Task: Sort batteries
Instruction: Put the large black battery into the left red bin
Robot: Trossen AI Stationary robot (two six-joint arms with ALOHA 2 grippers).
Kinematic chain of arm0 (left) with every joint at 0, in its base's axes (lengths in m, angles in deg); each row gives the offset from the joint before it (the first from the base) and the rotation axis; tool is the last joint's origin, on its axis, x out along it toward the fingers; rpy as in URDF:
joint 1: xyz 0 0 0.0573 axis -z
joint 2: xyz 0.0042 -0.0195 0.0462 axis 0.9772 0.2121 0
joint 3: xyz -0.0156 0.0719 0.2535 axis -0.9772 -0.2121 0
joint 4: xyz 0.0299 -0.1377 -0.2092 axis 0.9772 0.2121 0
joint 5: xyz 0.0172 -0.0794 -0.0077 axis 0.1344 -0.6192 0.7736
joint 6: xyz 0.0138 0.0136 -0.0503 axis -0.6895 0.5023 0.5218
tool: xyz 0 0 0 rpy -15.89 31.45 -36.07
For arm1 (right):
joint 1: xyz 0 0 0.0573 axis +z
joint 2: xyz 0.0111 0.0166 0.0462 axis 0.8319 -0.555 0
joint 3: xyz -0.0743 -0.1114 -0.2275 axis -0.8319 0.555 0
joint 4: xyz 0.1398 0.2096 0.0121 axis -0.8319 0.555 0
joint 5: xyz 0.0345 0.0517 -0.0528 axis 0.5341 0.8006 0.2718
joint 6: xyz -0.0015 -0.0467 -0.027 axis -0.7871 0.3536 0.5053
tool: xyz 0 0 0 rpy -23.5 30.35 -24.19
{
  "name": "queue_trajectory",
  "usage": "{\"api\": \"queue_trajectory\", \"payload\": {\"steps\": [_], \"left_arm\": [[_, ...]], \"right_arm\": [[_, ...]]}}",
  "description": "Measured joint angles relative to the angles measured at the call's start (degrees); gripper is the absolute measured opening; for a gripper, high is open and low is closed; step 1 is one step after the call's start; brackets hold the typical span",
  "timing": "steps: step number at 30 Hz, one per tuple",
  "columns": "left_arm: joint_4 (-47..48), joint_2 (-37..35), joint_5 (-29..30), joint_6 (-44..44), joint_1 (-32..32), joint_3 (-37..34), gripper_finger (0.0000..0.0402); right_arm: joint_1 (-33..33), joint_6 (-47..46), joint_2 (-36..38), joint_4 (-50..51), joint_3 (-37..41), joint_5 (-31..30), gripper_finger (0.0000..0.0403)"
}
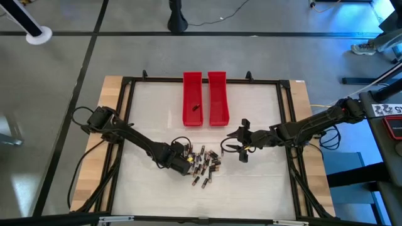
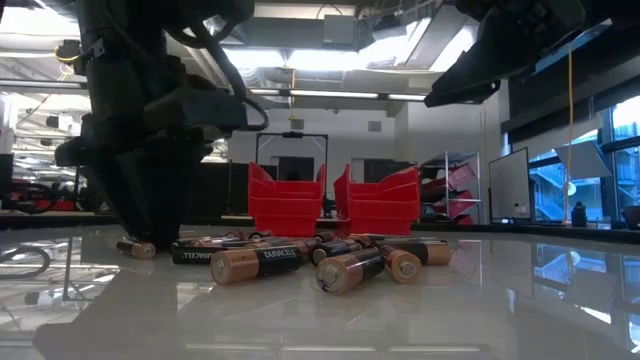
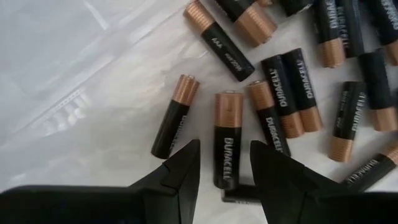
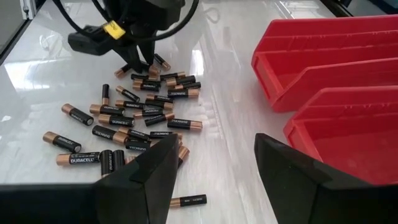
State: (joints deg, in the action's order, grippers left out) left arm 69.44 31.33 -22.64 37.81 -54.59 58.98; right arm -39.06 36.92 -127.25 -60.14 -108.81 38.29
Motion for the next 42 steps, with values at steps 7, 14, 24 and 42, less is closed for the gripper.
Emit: {"api": "queue_trajectory", "payload": {"steps": [7,14,24,42], "left_arm": [[-0.3,1.9,-1.6,-2.3,-1.2,0.2,0.0131],[0.4,1.7,-1.8,-3.2,-1.5,0.1,0.0056],[3.7,0.5,-1.5,-5.6,-1.6,2.7,0.0037],[2.0,-20.6,13.5,-29.1,-17.4,5.4,0.0036]], "right_arm": [[0.0,0.0,0.0,-0.2,0.0,0.0,0.0214],[0.0,0.0,0.0,-0.1,0.0,0.0,0.0214],[0.0,0.0,0.0,-0.2,0.0,0.0,0.0214],[0.0,0.0,0.0,0.0,0.0,-0.1,0.0214]]}}
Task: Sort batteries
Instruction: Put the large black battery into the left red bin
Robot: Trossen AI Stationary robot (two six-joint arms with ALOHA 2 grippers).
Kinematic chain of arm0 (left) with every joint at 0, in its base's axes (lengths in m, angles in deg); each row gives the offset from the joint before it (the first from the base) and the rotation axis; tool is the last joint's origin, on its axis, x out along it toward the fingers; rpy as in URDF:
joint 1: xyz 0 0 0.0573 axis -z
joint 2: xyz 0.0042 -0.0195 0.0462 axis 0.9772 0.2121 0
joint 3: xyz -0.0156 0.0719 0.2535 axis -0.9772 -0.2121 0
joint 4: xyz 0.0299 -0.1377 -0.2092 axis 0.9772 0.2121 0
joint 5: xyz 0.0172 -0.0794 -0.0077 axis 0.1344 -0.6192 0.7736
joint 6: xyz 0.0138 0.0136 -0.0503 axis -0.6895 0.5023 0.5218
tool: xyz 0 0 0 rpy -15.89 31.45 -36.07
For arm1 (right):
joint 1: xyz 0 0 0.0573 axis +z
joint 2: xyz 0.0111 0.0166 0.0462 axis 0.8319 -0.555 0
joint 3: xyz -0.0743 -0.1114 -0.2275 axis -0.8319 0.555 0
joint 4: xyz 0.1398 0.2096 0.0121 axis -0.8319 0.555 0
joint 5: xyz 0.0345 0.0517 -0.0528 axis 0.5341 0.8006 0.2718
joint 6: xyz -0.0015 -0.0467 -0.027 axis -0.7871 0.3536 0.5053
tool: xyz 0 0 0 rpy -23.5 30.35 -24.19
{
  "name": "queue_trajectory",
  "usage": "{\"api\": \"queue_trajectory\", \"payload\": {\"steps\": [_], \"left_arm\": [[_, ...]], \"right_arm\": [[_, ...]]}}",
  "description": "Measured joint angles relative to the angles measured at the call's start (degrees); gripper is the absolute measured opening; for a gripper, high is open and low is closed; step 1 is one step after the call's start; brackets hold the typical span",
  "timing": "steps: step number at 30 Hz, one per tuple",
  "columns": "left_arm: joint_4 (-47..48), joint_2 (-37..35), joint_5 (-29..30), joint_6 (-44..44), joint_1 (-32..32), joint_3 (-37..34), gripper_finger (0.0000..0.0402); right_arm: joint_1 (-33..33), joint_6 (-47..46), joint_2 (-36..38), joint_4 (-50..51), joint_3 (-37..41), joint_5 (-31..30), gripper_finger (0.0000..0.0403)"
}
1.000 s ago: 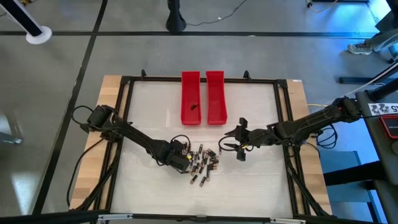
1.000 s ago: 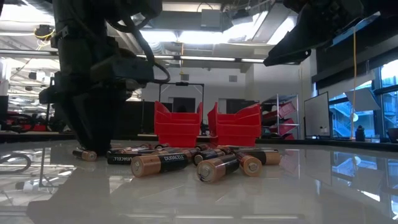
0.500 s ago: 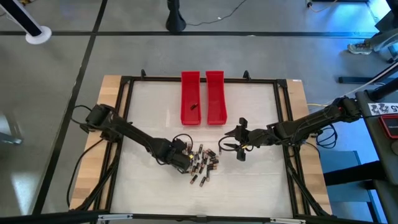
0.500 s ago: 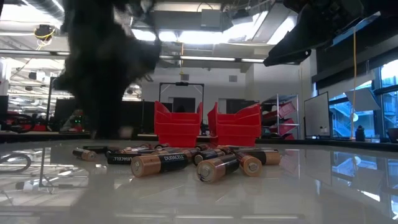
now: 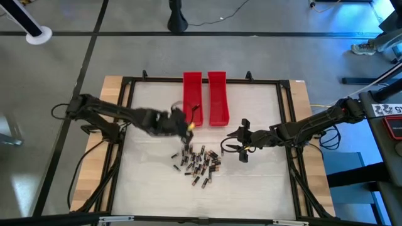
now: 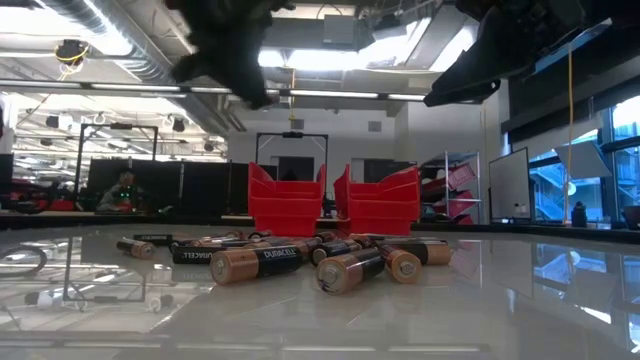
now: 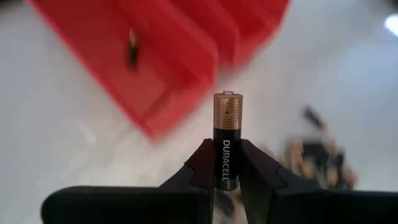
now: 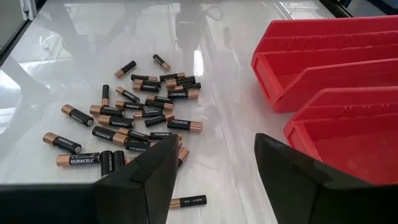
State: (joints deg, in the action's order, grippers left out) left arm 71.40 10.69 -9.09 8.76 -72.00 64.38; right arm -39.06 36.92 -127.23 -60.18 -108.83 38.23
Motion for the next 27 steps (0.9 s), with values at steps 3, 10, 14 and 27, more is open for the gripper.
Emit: {"api": "queue_trajectory", "payload": {"steps": [3,10,14,27], "left_arm": [[-4.1,-0.5,-0.8,-6.9,-6.0,0.0,0.0036],[-9.2,0.1,-8.1,-17.0,-18.1,0.0,0.0036],[-11.5,0.4,-12.6,-19.5,-23.1,0.0,0.0036],[-14.3,2.8,-19.4,-21.5,-28.7,0.0,0.0037]], "right_arm": [[0.0,0.0,0.0,0.0,0.0,0.0,0.0214],[0.0,2.6,0.0,0.1,0.0,0.0,0.0214],[0.0,0.7,0.0,1.1,0.0,0.2,0.0214],[0.0,-2.0,0.0,9.2,0.0,-0.7,0.0214]]}}
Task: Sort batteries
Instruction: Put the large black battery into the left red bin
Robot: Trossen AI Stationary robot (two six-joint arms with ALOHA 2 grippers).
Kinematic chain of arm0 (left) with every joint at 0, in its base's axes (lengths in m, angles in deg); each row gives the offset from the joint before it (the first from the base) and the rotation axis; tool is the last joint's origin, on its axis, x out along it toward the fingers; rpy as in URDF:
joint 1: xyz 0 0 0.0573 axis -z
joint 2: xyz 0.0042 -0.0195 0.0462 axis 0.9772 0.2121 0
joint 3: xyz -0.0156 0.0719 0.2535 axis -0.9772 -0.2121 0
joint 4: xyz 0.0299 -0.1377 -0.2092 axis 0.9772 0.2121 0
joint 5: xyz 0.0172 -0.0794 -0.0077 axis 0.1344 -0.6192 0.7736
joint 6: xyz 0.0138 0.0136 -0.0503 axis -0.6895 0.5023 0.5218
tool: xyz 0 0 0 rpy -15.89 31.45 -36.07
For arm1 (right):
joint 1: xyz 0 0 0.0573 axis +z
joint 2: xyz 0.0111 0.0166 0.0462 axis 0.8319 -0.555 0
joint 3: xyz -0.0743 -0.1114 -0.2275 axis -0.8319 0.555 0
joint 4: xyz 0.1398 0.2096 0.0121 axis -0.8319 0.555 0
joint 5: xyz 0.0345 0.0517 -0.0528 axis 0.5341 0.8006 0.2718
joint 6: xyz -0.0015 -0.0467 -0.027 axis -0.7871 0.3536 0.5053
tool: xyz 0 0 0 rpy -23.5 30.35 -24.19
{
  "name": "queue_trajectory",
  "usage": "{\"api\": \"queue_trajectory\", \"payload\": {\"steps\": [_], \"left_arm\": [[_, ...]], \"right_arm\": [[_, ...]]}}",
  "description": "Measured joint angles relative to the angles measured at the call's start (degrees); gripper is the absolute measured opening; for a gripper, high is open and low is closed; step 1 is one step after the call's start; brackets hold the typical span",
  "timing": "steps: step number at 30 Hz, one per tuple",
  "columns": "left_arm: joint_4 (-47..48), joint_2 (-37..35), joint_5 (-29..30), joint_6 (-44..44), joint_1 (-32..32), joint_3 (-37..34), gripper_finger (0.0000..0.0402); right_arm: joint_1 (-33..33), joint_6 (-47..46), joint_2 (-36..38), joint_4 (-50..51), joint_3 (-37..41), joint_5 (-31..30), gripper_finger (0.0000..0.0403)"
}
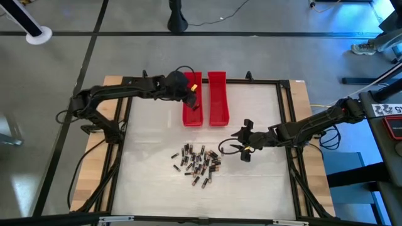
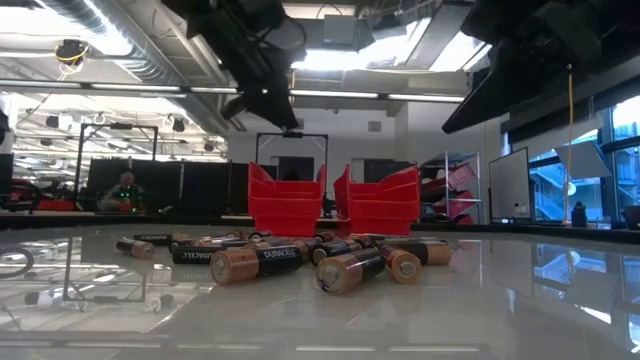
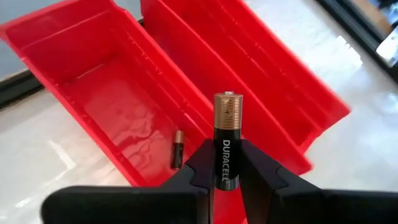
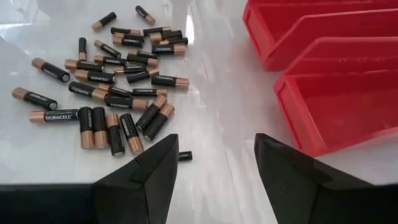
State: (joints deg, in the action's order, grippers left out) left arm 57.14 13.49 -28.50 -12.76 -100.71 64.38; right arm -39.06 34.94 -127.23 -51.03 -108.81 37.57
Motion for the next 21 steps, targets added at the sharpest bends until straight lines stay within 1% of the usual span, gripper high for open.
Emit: {"api": "queue_trajectory", "payload": {"steps": [2,5,9,14,18,21], "left_arm": [[0.0,1.3,0.0,-1.6,-0.6,0.0,0.0045],[-0.2,3.0,0.1,-3.5,-0.9,0.0,0.0069],[-0.3,3.5,0.1,-7.7,-0.8,0.0,0.0109],[-0.1,2.7,0.0,-9.9,-0.7,0.0,0.0152],[3.8,0.5,-0.2,-12.2,0.6,0.0,0.0167],[7.2,-1.3,-0.3,-13.9,3.7,-0.3,0.0169]], "right_arm": [[0.0,0.6,0.0,0.1,-0.1,-1.6,0.0214],[0.0,0.6,0.0,-0.1,-0.7,-3.4,0.0214],[0.0,-1.4,0.0,-0.1,-0.8,-3.7,0.0214],[0.0,-1.4,0.0,-2.4,-0.8,-3.7,0.0214],[0.0,-1.4,0.0,-3.5,-0.8,-3.7,0.0214],[0.0,-1.5,0.0,-4.4,-0.8,-3.7,0.0214]]}}
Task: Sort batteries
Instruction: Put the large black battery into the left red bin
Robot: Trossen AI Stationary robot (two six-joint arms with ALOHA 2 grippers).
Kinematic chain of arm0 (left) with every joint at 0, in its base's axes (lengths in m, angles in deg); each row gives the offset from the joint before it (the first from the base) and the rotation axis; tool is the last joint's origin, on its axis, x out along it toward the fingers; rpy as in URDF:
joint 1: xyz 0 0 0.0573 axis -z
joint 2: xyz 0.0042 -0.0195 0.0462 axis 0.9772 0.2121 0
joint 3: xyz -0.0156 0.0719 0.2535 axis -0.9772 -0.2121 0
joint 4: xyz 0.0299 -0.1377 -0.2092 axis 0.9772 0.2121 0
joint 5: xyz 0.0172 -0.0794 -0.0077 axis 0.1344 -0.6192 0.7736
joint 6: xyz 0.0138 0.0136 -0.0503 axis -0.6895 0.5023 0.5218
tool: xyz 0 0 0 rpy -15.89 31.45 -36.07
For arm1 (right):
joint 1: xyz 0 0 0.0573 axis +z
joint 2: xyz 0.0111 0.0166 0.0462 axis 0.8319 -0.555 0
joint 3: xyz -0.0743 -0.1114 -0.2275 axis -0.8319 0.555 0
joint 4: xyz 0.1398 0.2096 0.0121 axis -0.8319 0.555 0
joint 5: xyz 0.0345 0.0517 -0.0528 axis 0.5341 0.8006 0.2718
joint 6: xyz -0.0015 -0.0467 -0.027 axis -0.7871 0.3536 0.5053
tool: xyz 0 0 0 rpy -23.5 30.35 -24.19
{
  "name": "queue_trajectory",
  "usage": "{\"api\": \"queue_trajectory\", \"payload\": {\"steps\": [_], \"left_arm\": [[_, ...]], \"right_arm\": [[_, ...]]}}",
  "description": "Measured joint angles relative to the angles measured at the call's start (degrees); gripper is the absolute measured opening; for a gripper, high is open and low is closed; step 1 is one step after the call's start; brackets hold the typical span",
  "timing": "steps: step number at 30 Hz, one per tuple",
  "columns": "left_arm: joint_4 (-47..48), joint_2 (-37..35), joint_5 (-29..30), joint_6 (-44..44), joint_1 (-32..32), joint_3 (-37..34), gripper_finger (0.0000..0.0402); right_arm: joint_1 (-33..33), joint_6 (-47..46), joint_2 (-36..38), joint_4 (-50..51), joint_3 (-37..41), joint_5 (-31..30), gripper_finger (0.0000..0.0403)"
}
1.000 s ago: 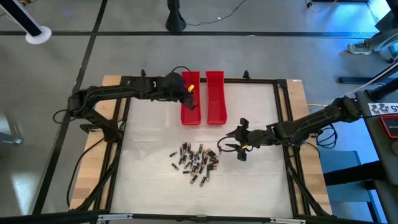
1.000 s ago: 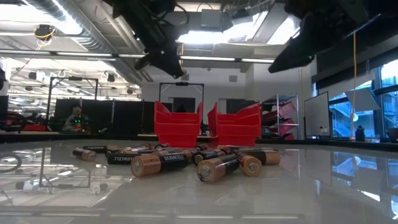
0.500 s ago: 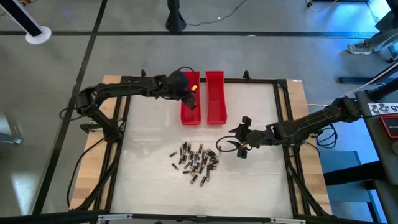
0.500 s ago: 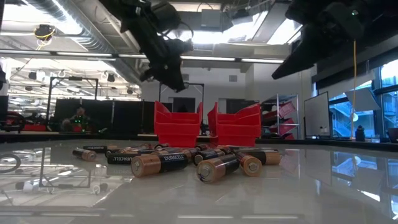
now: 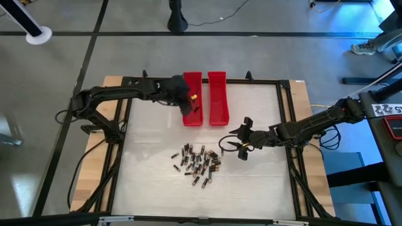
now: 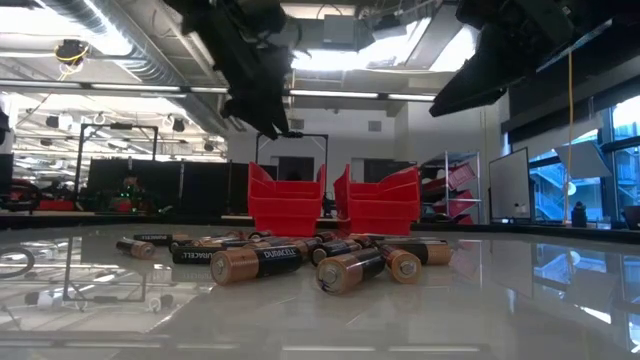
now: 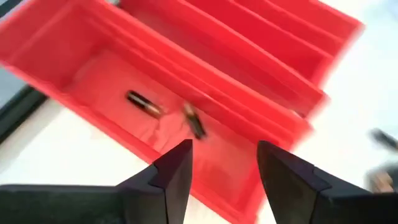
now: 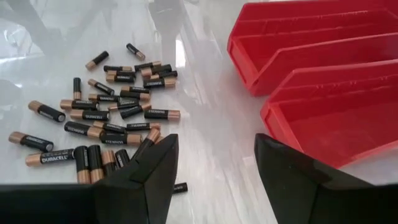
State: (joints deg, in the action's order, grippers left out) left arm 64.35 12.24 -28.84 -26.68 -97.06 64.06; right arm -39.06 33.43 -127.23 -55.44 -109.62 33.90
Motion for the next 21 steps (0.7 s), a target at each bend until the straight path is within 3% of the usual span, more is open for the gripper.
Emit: {"api": "queue_trajectory", "payload": {"steps": [10,14,21], "left_arm": [[-3.0,-0.7,-0.2,2.2,17.7,-6.2,0.0171],[-12.2,-0.5,-0.1,3.4,22.6,-9.8,0.017],[-13.7,2.6,3.6,32.2,23.6,-11.9,0.0154]], "right_arm": [[0.0,0.0,0.0,0.2,0.4,0.0,0.0214],[0.0,-2.4,-0.4,0.4,0.4,1.8,0.0214],[0.0,-6.0,-3.5,-0.2,0.4,3.0,0.0214]]}}
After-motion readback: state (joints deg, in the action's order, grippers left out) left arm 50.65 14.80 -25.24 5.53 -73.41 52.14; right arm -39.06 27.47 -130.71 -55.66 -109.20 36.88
